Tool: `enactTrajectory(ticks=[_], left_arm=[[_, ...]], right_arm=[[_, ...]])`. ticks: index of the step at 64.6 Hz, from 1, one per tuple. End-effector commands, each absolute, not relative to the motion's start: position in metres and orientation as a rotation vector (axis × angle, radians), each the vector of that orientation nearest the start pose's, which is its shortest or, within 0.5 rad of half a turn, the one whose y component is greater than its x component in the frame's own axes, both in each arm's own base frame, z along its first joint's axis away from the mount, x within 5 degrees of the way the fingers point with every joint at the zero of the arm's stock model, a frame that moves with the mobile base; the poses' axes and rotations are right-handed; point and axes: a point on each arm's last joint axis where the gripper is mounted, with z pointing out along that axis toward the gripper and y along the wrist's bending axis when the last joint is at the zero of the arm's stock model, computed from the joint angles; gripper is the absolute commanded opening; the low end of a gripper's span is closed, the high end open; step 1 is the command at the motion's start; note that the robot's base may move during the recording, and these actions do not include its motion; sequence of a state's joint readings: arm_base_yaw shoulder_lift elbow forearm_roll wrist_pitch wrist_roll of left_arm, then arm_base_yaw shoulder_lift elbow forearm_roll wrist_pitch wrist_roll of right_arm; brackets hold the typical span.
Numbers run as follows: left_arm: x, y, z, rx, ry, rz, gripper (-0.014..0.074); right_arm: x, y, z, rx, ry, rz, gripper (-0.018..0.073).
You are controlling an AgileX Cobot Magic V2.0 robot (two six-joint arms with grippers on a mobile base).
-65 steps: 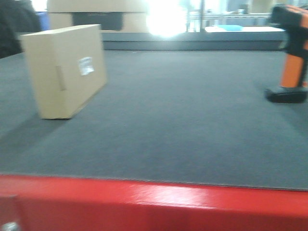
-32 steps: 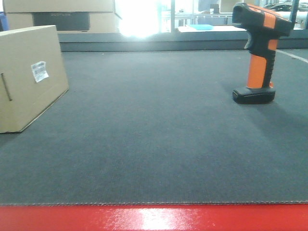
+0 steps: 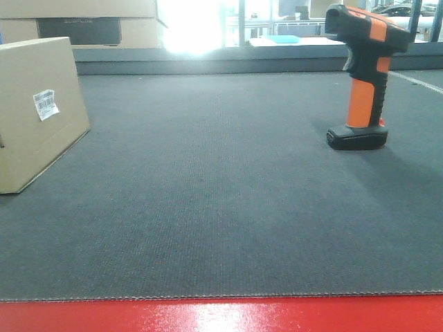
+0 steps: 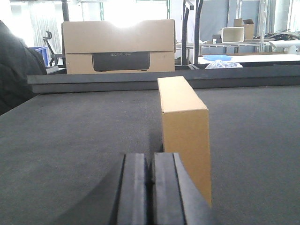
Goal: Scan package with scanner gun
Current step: 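Reach the left gripper toward the cardboard box on the belt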
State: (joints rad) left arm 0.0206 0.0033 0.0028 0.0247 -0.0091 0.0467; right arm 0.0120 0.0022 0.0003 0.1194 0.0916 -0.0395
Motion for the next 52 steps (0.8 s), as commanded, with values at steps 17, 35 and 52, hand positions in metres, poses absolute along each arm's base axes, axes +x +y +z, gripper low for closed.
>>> enactTrajectory(ticks=[17, 35, 52], left_arm=[[0.0559, 0.0009, 0.2155, 0.033, 1.458, 0.063, -0.0111], [0.0559, 0.0009, 0.2155, 0.033, 1.458, 0.063, -0.0111], [0.0559, 0.0009, 0.2155, 0.033, 1.458, 0.063, -0.0111]], right_arm=[[0.0565, 0.0014, 0.2066, 0.037, 1.556, 0.070, -0.0162], [0.0565, 0.0014, 0.2066, 0.037, 1.556, 0.070, -0.0162], [0.0564, 0.0014, 0.2071, 0.037, 1.551, 0.069, -0.0162]])
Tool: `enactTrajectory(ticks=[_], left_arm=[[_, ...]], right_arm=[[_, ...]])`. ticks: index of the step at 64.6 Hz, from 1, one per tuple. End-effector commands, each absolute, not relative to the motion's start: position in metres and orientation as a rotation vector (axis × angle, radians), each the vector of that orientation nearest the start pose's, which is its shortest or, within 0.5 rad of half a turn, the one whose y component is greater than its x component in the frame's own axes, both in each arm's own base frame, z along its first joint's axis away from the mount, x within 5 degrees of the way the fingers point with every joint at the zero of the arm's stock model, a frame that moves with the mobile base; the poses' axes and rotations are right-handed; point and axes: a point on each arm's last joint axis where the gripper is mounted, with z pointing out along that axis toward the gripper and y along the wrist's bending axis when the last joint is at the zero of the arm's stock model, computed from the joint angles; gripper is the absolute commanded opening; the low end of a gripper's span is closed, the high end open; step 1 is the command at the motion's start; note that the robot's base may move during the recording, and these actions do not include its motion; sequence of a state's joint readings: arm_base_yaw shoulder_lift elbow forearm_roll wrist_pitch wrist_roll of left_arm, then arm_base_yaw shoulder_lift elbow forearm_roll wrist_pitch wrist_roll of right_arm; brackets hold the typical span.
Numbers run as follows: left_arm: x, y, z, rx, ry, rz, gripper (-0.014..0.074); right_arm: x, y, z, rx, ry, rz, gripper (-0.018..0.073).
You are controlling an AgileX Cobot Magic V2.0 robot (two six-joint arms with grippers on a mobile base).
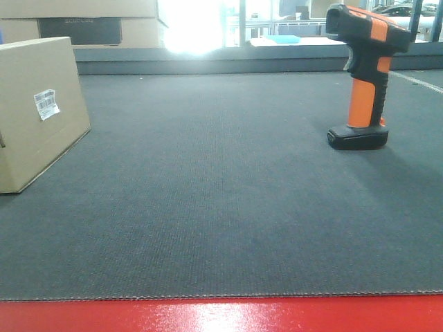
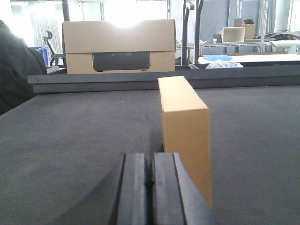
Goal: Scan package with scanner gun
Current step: 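Reach the left gripper toward the cardboard box on the belt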
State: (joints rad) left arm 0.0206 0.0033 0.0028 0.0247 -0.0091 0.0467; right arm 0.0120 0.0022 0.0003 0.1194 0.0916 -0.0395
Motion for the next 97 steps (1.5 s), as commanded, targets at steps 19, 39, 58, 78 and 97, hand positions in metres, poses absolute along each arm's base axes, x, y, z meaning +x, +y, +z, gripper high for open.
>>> enactTrajectory(ticks=[19, 39, 58, 78, 97], left_arm=[[0.056, 0.001, 0.217, 0.031, 1.438, 0.061, -0.0111], [0.049, 0.001, 0.247, -0.004, 1.239, 0.032, -0.0111], [0.042, 0.000, 0.336, 0.005, 1.387, 0.027, -0.0043], [0.102, 0.001, 0.391, 0.002, 1.565, 0.015, 0.0466], [0.172, -0.008, 0.414, 0.054, 1.925, -0.043, 0.0601]], right_arm=[[0.056, 0.001, 0.212, 0.041, 1.501, 0.066, -0.0162], [0.051, 0.000, 0.239, 0.044, 1.362, 0.063, -0.0162], [0.042, 0.001, 0.337, -0.023, 1.370, 0.001, -0.0162], [0.099, 0.002, 0.365, -0.025, 1.526, 0.001, 0.0379], [0.125, 0.002, 0.357, -0.026, 1.595, 0.002, 0.0561]])
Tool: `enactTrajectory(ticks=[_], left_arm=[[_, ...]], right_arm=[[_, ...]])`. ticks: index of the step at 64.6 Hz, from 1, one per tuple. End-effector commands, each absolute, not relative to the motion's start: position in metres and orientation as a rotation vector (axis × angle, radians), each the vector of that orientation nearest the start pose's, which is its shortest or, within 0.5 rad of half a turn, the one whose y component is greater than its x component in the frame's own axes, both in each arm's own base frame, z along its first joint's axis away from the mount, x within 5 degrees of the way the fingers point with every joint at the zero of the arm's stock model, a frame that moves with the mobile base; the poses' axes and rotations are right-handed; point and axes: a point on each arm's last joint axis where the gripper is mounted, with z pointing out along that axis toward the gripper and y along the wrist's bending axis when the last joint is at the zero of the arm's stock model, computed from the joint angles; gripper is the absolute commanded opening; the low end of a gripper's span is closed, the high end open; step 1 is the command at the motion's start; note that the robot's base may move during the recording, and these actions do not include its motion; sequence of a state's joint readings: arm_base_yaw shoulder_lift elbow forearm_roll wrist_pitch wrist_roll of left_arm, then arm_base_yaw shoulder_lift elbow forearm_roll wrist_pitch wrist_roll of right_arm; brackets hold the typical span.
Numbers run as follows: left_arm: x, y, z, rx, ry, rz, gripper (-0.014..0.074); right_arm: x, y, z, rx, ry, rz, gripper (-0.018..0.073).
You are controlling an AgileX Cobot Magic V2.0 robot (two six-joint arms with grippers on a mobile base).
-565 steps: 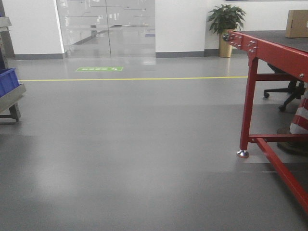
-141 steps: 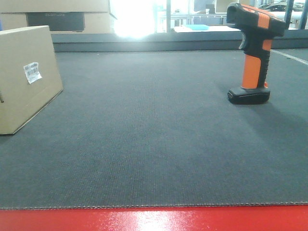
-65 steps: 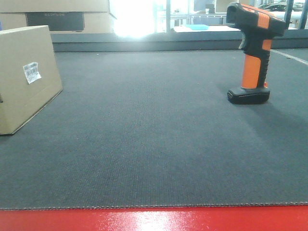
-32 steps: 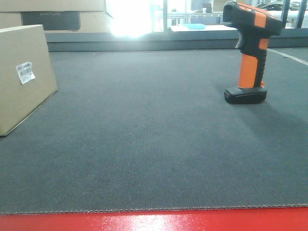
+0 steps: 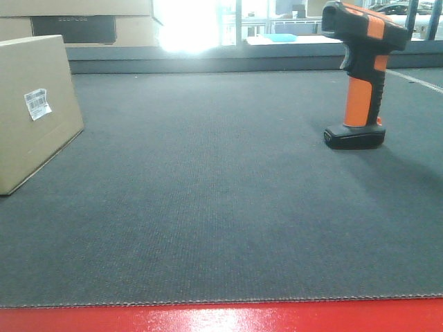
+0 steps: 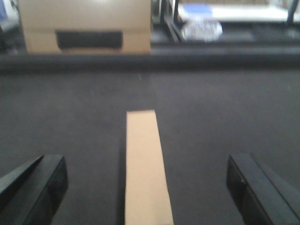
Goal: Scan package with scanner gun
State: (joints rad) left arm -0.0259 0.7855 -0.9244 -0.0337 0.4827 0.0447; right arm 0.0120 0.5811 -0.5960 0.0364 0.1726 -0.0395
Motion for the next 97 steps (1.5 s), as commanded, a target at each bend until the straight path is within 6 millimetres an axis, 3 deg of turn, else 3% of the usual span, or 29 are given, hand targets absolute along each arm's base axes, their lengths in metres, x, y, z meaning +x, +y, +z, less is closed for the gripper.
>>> enactTrajectory(ticks=[1, 16, 24, 40, 67, 84, 88, 97], left_arm=[[0.176, -0.008, 0.415, 0.056, 1.948, -0.043, 0.0601], [0.256, -0.011, 0.426, 0.078, 2.307, -0.039, 0.0601], [0.303, -0.012, 0.418, 0.124, 2.451, -0.014, 0.0601], [0.367, -0.013, 0.391, 0.139, 2.588, -0.004, 0.0601], [0.408, -0.010, 0.328, 0.161, 2.746, 0.076, 0.0601], [0.415, -0.011, 0.314, 0.160, 2.779, 0.051, 0.0587], [0.415, -0.012, 0.314, 0.158, 2.779, 0.041, 0.0535], [0.415, -0.014, 0.314, 0.153, 2.779, 0.011, 0.0206]], right_arm=[[0.125, 0.002, 0.357, -0.026, 1.593, 0.002, 0.0561], [0.125, 0.007, 0.358, -0.055, 1.588, 0.033, 0.0561], [0.124, 0.008, 0.358, -0.063, 1.587, 0.041, 0.0561], [0.124, 0.009, 0.357, -0.069, 1.596, 0.049, 0.0561], [0.124, 0.009, 0.355, -0.071, 1.622, 0.050, 0.0561], [0.124, 0.009, 0.355, -0.071, 1.622, 0.050, 0.0561], [0.124, 0.009, 0.355, -0.071, 1.622, 0.050, 0.0561], [0.124, 0.009, 0.355, -0.071, 1.622, 0.050, 0.0561]])
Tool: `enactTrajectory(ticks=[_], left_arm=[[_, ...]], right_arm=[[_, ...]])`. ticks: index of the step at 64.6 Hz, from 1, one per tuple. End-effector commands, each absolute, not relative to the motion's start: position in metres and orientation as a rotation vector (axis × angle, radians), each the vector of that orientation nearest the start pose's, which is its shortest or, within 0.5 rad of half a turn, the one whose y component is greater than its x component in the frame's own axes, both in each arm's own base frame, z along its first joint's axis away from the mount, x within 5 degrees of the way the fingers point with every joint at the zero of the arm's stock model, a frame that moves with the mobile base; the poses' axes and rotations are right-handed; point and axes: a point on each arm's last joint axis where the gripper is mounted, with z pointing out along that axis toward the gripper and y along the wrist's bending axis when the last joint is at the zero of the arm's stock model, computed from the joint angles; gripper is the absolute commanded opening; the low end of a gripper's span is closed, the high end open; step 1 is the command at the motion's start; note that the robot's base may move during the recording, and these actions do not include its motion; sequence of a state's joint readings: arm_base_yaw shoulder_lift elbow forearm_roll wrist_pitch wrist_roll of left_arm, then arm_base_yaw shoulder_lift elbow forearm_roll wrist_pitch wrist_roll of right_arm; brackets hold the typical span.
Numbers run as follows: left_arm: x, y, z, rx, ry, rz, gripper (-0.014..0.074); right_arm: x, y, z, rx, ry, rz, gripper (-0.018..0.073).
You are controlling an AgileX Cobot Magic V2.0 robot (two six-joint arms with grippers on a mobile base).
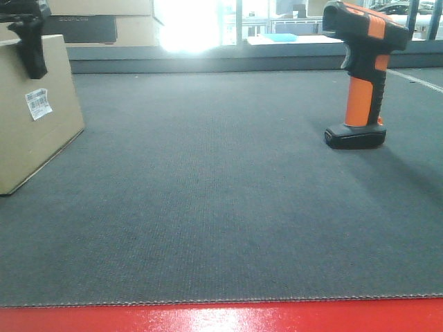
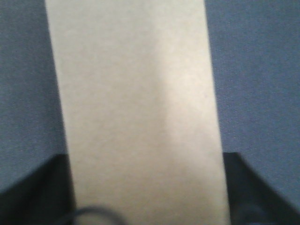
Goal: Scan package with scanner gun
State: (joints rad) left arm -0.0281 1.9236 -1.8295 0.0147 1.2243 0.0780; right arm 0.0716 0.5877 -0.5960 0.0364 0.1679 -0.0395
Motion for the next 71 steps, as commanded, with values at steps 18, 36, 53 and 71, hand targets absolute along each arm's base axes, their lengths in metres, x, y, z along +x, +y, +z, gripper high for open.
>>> enactTrajectory(ticks=[18, 36, 53, 71], left_arm=[[0.412, -0.014, 0.320, 0.155, 2.764, 0.011, -0.0111], [0.392, -0.033, 0.358, 0.106, 2.659, -0.316, -0.0111], [0.382, -0.046, 0.376, 0.086, 2.591, -0.534, -0.0111], [0.381, -0.051, 0.370, 0.069, 2.604, -0.621, -0.0111]], right_arm=[[0.124, 0.012, 0.355, -0.088, 1.616, 0.067, 0.0561], [0.123, 0.018, 0.350, -0.131, 1.667, 0.104, 0.0561], [0.130, 0.021, 0.306, -0.051, 1.739, 0.204, 0.0561], [0.163, 0.023, 0.270, -0.014, 1.759, 0.171, 0.0561]])
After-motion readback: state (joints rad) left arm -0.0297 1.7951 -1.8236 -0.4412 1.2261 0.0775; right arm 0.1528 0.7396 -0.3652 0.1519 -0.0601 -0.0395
